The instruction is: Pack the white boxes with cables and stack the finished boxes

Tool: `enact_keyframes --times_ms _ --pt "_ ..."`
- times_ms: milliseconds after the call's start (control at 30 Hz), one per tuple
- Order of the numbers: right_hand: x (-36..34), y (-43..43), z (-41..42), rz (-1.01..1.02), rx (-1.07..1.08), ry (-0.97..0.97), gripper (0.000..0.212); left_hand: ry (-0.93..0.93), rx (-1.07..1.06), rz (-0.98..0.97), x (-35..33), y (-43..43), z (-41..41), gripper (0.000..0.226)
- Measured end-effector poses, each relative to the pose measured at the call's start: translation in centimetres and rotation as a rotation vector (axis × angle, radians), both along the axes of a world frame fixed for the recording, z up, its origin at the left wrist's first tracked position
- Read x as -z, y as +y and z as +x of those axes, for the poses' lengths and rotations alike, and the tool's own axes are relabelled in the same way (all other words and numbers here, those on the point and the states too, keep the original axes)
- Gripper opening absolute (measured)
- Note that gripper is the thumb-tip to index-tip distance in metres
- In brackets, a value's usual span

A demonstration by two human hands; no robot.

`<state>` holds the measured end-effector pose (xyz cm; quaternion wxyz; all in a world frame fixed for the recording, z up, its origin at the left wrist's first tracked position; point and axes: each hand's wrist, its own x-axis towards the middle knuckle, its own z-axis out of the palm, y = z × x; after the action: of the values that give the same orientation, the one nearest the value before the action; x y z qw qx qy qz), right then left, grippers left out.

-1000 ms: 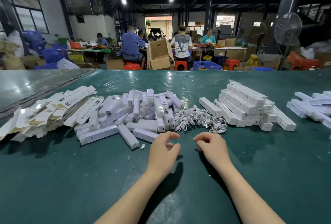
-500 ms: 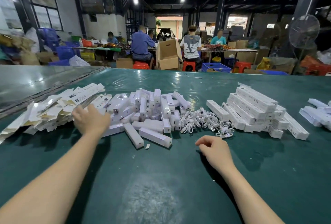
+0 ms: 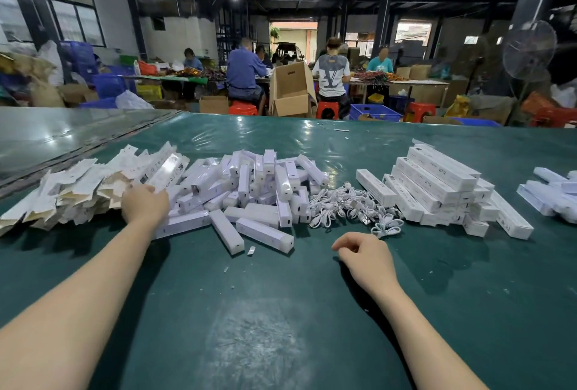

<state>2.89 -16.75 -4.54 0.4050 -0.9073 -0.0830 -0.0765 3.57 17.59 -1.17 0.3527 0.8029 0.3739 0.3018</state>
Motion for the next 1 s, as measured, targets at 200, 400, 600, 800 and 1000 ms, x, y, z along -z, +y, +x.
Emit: enact_keyframes --times_ms 200,400,600,800,1000 --pt "0.1 0.0 0.0 0.008 0.002 -0.009 0.030 -0.305 -0.062 0.081 -0.3 -1.1 -0.7 0.025" --pt "0.1 0.0 -0.1 0.005 -0.005 -0.013 0.029 -0.281 -0.104 0.188 0.2 -2.6 -1.2 0.026" --pt "0.1 0.0 -0.1 -0.005 -0.004 -0.008 0.028 -0.188 -0.208 0.256 0.5 -2.1 -1.7 0.034" --pt "0.3 0.2 -0.1 0.106 -0.026 -0.031 0.025 -0.621 -0.006 0.218 -1.5 -6.6 -2.5 0.035" --pt "-0.8 0.4 -0.1 1.043 -0.171 0.342 0.034 -0.814 0.490 0.477 0.6 -16.4 -4.5 0.031"
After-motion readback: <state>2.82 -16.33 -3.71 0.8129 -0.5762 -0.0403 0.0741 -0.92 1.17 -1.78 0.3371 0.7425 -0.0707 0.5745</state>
